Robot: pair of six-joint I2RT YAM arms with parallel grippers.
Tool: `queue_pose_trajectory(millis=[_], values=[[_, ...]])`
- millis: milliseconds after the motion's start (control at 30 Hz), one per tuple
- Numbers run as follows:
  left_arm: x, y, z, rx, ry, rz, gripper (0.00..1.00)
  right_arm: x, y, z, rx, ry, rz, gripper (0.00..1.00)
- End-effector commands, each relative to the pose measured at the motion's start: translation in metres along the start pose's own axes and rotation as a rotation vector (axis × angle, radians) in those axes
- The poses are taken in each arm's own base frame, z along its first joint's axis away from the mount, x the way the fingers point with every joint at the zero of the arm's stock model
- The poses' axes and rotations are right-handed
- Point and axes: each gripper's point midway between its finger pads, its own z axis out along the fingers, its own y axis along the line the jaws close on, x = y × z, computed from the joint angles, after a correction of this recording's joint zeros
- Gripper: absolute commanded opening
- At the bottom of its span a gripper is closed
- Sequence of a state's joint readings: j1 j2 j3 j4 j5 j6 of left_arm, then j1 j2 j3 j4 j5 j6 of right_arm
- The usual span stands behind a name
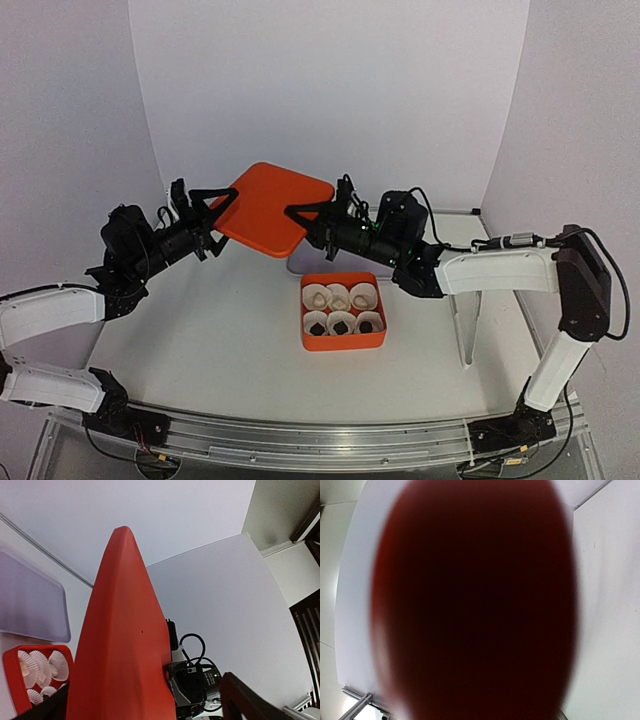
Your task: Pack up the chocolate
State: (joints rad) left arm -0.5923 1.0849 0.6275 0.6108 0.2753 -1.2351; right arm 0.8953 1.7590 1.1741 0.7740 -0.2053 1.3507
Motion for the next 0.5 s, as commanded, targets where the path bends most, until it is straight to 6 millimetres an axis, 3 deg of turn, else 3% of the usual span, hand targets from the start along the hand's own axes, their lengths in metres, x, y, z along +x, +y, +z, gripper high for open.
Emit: queue_pose_trajectory(millis=[0,133,267,333,467], values=[[0.009,0.026,-0.014,-0.131,0.026,0.044,0.99,-0.027,0.013,-0.026,-0.049,-0.031,0.019,0.00],[0.024,0.070,-0.040,-0.355,0.079,0.059,1.00,-0.045,-0.015,-0.063,0.014,0.008,0.071,0.00],[0.041,0.109,-0.074,-0.538,0.131,0.041,1.00,-0.045,-0.050,-0.104,0.144,0.091,0.121,0.00],[0.043,0.121,-0.086,-0.610,0.133,0.034,1.00,-0.037,-0.067,-0.121,0.228,0.149,0.119,0.00],[0.046,0.130,-0.089,-0.656,0.149,0.030,1.00,0.001,-0.072,-0.146,0.375,0.407,0.069,0.00]])
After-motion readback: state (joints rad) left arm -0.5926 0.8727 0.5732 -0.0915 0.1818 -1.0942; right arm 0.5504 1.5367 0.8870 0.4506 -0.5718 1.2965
